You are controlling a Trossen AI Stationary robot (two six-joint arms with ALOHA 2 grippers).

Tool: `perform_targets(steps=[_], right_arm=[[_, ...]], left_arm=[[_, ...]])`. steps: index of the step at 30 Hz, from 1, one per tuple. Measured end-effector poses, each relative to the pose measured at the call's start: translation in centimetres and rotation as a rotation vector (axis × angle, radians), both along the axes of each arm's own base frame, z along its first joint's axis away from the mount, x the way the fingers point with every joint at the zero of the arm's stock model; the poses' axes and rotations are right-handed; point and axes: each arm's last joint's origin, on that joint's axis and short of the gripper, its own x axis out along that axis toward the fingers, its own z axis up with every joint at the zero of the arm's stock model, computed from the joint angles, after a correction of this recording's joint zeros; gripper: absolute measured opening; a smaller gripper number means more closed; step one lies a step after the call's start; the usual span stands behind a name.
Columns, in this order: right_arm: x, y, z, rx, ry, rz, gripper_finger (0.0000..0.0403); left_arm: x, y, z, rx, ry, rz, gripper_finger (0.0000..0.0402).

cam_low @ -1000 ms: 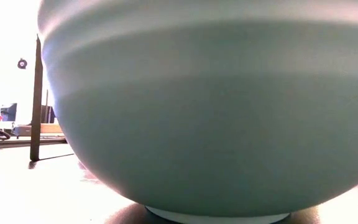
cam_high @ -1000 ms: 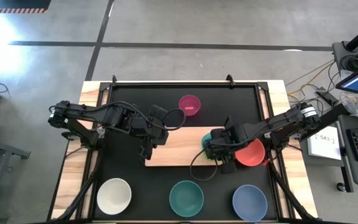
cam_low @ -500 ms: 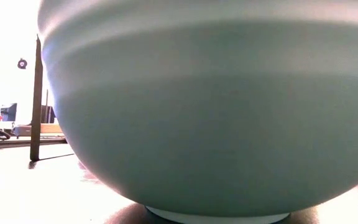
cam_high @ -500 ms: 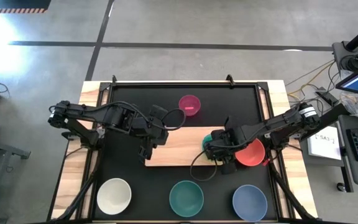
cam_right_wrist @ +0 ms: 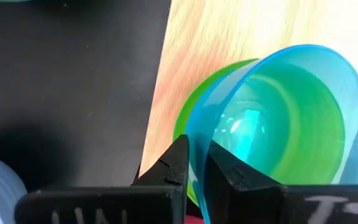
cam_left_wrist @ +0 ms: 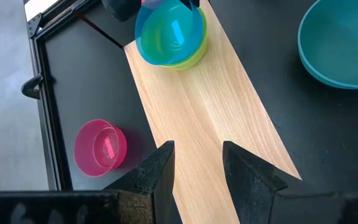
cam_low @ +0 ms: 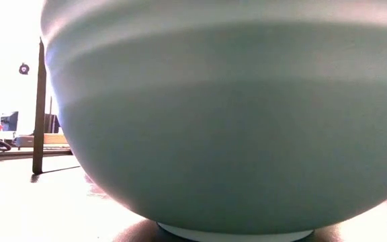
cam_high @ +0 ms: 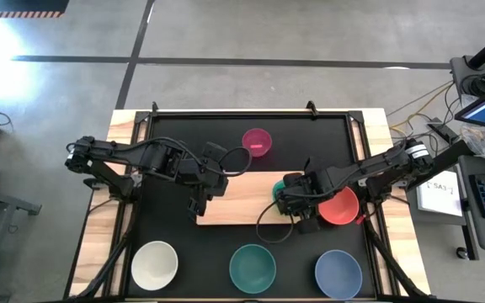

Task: Place and stack bowls onto a shelf
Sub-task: Stack the blue bowl on top of the light green bowl on the shelf, then stack the pink bowl on top of the blue bowl on the shelf

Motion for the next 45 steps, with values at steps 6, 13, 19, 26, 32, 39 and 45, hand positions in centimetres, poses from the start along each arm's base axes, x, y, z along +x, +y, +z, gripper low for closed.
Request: perform_targets(steps=[6, 13, 19, 26, 32, 39, 45], right_arm=[[-0.1, 0.0, -0.1, -0.002, 0.011, 0.010, 0.0015], [0.2, 0.0, 0.0, 0.001, -0.016, -0.021, 0.0014], [0.2, 0.0, 0.0, 0.002, -0.016, -0.021, 0.0058], [0.0, -0.1, 1.0, -0.037, -0.001, -0.016, 0.0118], [0.7, -1.1, 3.4, -0.213, -0.116, -0.029, 0.0134], [2.1, -5.8, 3.7, -0.269, -0.176, -0.086, 0.0134], [2.9, -10.5, 4.0, -0.141, -0.252, -0.165, 0.0134]], left_arm=[[0.0, 0.0, 0.0, -0.001, 0.000, 0.000, 0.0119], [0.0, 0.0, 0.0, 0.000, 0.000, 0.000, 0.0119], [0.0, 0.0, 0.0, -0.003, 0.000, 0.004, 0.0119], [0.0, 0.0, -0.1, -0.002, 0.009, 0.003, 0.0119], [0.0, 0.0, -0.1, -0.001, 0.009, 0.003, 0.0119], [-0.3, 0.1, -0.2, -0.012, 0.037, 0.026, 0.0119], [-0.9, 0.2, -0.6, -0.043, 0.098, 0.097, 0.0119]])
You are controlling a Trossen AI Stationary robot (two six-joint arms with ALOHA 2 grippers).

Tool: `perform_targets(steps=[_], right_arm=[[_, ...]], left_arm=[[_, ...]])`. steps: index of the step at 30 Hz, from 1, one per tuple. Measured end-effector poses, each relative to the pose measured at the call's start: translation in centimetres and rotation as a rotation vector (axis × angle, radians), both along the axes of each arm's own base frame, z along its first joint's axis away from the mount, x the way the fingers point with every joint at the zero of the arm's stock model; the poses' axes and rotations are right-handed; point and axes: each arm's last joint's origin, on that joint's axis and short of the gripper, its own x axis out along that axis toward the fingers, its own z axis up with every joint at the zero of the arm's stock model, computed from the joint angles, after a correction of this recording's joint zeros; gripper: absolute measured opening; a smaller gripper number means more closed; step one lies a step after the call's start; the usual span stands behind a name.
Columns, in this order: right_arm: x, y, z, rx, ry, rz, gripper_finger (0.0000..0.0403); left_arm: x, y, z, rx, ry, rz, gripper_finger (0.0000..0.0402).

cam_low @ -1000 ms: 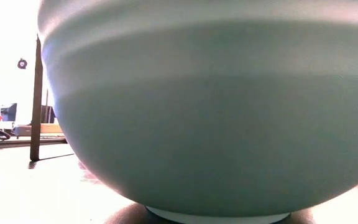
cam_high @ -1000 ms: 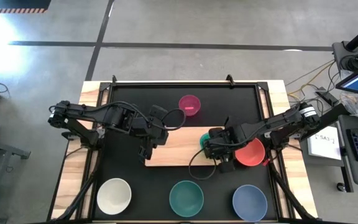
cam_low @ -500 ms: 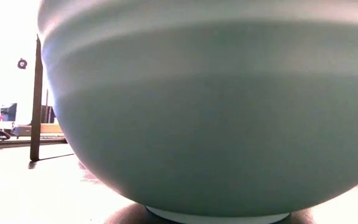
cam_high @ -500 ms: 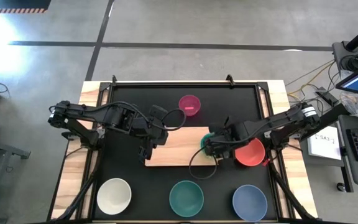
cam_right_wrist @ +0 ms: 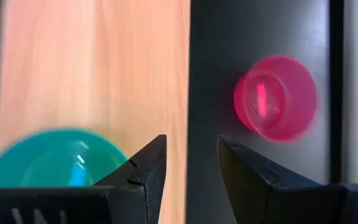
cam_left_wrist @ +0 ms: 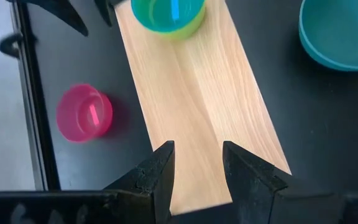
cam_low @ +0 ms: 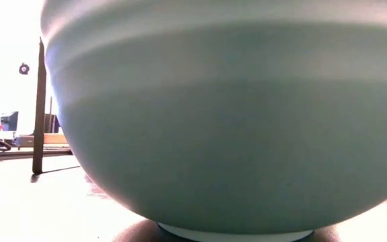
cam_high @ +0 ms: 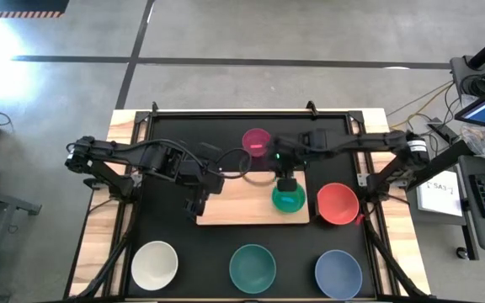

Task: Place and stack bowls onto a shelf
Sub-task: Stack the pink bowl on top of the blue bowl on the shelf

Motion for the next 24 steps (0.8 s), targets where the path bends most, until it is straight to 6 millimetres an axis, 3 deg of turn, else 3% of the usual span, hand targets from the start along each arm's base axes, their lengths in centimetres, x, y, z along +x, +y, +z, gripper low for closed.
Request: perform_targets(steps=[8, 24], right_arm=[[1.5, -4.1, -1.7, 0.066, -0.029, -0.047, 0.0134], [4.7, -6.8, -7.5, 0.039, 0.056, -0.010, 0.0134]], left_arm=[[-0.4, 0.1, 0.0, -0.010, 0.026, 0.029, 0.0119], [-4.8, 0.4, 2.5, -0.132, -0.023, 0.202, 0.0119]])
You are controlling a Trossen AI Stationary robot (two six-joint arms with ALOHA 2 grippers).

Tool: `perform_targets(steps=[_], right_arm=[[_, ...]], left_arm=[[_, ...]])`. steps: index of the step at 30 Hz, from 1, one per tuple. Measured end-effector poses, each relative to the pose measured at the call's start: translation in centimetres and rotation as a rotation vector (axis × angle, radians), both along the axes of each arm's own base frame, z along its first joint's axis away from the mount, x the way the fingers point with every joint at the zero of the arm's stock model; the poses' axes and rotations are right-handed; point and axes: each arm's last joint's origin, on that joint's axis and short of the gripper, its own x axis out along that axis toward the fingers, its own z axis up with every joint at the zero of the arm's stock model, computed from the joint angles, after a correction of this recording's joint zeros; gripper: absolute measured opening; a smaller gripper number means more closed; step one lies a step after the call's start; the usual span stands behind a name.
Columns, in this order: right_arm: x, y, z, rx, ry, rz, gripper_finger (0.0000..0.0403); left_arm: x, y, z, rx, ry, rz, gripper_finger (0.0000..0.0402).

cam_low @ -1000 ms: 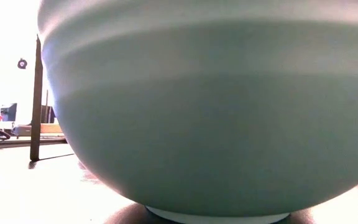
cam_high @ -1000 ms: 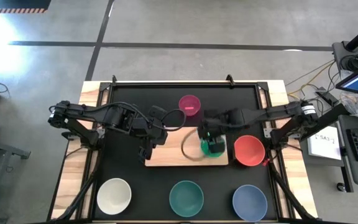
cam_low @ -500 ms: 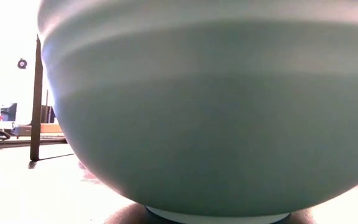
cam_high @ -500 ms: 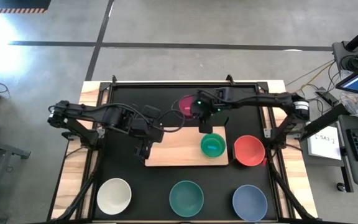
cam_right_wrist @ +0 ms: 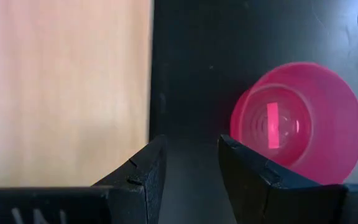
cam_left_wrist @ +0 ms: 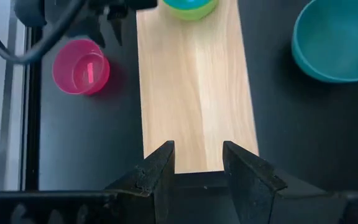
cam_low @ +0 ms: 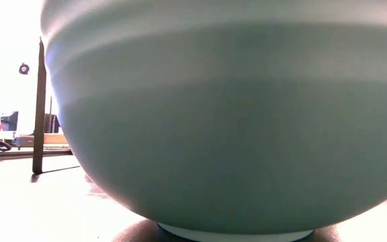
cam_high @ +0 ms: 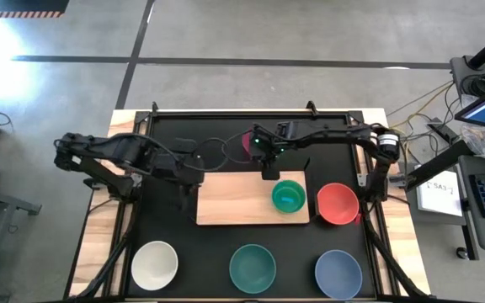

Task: Place and stack bowls onto a shelf
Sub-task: Stack the pink bowl on top of the blue bowl on the shelf

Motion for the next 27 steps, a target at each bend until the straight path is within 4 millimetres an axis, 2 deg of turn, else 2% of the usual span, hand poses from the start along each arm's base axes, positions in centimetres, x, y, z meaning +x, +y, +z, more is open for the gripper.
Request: perform_targets(steps=[11, 17, 22, 27], right_arm=[[0.7, -2.6, -3.4, 0.005, 0.060, -0.049, 0.0134], [0.7, -3.7, -3.6, -0.008, 0.040, -0.069, 0.0134], [0.4, -4.7, -3.6, -0.012, 0.026, -0.106, 0.0128], [0.3, -4.9, -3.6, 0.007, 0.027, -0.119, 0.0116]], left_arm=[[-3.4, -0.7, 2.0, 0.055, -0.112, 0.021, 0.0119], [-4.5, -0.7, 2.5, 0.062, -0.145, 0.021, 0.0119], [-4.6, -0.7, 2.6, 0.062, -0.149, 0.021, 0.0119], [-4.5, -0.8, 2.4, 0.069, -0.129, 0.019, 0.0119]])
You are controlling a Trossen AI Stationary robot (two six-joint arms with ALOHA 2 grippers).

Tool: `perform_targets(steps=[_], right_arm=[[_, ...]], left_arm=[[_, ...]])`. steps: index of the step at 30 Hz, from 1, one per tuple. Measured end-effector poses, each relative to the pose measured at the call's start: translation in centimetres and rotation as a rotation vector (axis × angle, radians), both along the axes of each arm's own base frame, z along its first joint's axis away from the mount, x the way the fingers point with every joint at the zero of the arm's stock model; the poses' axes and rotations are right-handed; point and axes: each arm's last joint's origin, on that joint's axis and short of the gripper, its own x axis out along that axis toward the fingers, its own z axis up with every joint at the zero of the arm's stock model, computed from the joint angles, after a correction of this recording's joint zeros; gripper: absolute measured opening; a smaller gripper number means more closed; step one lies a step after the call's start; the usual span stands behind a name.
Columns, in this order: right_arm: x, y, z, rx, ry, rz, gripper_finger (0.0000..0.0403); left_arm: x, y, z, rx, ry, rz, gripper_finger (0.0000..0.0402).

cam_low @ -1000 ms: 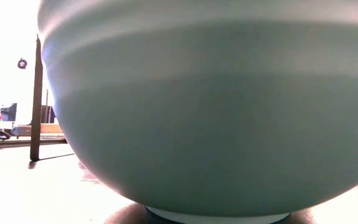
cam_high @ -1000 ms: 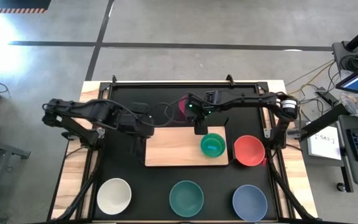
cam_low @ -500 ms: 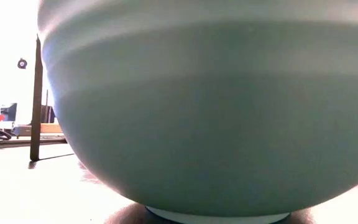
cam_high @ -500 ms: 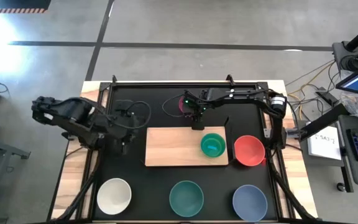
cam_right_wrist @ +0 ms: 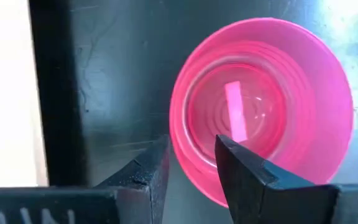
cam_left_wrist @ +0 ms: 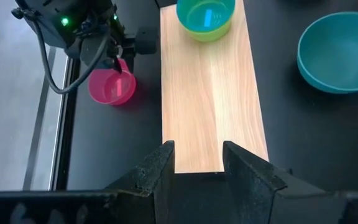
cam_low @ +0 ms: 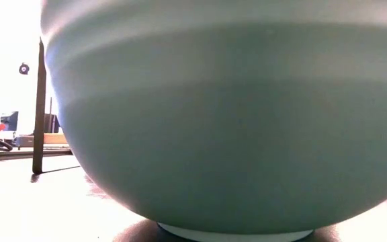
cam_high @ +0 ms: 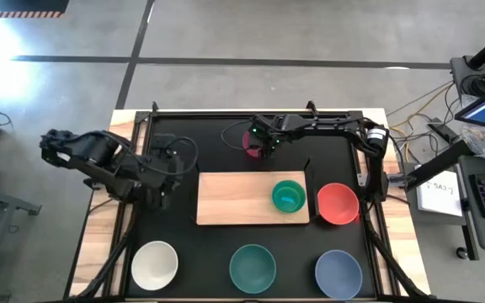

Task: Place and stack bowls onto a shelf
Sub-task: Stack the pink bowl on top of the blue bowl on the shelf

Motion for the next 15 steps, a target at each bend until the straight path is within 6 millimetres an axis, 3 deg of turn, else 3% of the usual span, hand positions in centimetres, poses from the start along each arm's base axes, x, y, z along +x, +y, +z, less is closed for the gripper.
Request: perform_targets(steps=[15], right_arm=[[0.01, 0.43, -0.30, 0.041, 0.007, 0.000, 0.0120]], left_arm=[[0.26, -0.09, -0.21, 0.005, 0.015, 0.000, 0.0119]])
